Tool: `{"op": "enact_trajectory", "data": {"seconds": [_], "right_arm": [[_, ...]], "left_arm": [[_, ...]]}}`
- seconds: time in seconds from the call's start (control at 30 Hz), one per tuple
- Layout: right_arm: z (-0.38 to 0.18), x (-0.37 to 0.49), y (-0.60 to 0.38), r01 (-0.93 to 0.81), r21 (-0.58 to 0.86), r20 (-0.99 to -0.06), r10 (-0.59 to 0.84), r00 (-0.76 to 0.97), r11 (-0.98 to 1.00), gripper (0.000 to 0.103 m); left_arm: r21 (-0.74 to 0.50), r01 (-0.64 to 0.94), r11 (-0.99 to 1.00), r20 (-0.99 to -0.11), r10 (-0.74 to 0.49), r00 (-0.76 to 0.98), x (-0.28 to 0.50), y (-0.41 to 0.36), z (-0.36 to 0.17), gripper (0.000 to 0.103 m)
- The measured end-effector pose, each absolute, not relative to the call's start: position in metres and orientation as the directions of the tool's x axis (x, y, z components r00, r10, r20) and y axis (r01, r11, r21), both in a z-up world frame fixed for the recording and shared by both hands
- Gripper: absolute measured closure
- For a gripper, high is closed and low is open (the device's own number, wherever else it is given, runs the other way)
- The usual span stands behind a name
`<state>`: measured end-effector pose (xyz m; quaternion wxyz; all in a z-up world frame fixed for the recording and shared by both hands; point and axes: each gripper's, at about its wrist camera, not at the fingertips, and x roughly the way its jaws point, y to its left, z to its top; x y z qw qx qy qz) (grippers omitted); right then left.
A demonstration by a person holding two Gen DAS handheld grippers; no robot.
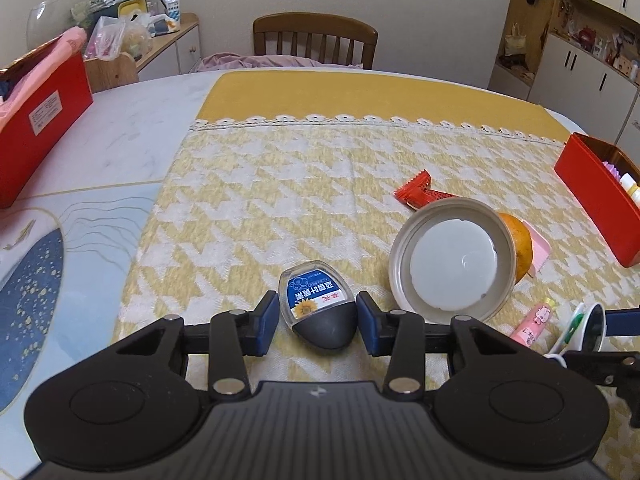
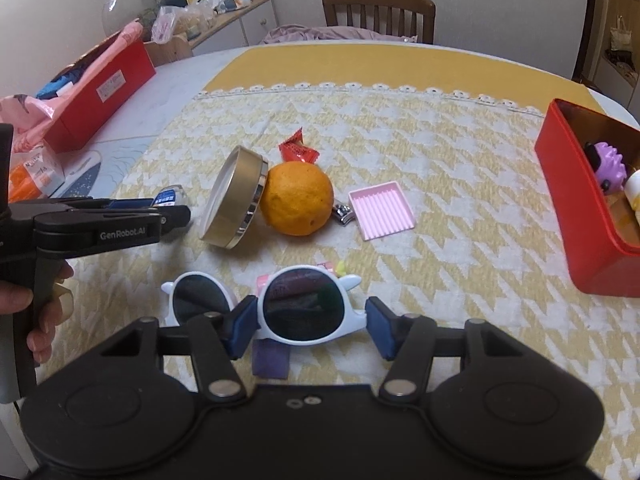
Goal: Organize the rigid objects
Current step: 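Grasp the blue-labelled egg container with the left gripper while the right grasps the white sunglasses, then carry both into the red tin and open both grippers to release them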
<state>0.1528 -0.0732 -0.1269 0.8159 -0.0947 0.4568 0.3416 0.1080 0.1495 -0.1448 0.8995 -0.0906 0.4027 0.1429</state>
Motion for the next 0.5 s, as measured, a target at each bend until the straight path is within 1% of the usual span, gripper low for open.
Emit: {"op": "enact_trajectory", "data": {"seconds": [0.17, 0.5], "right_arm": [[-0.117, 0.152, -0.087, -0.635, 0.173, -0.799, 0.485, 0.356, 0.752, 0.046], [-0.091, 0.157, -0.121, -0.61, 0.187, -0.778, 0.496, 0.387, 0.77, 0.046]], "left_arm": [[-0.073, -0.34, 0.938, -0.749, 0.174, 0.64, 0.097, 0.15, -0.131, 0.062], [-0.085, -0.307, 0.948, -0.714, 0.157, 0.682, 0.083, 0.132, -0.093, 0.062]]}}
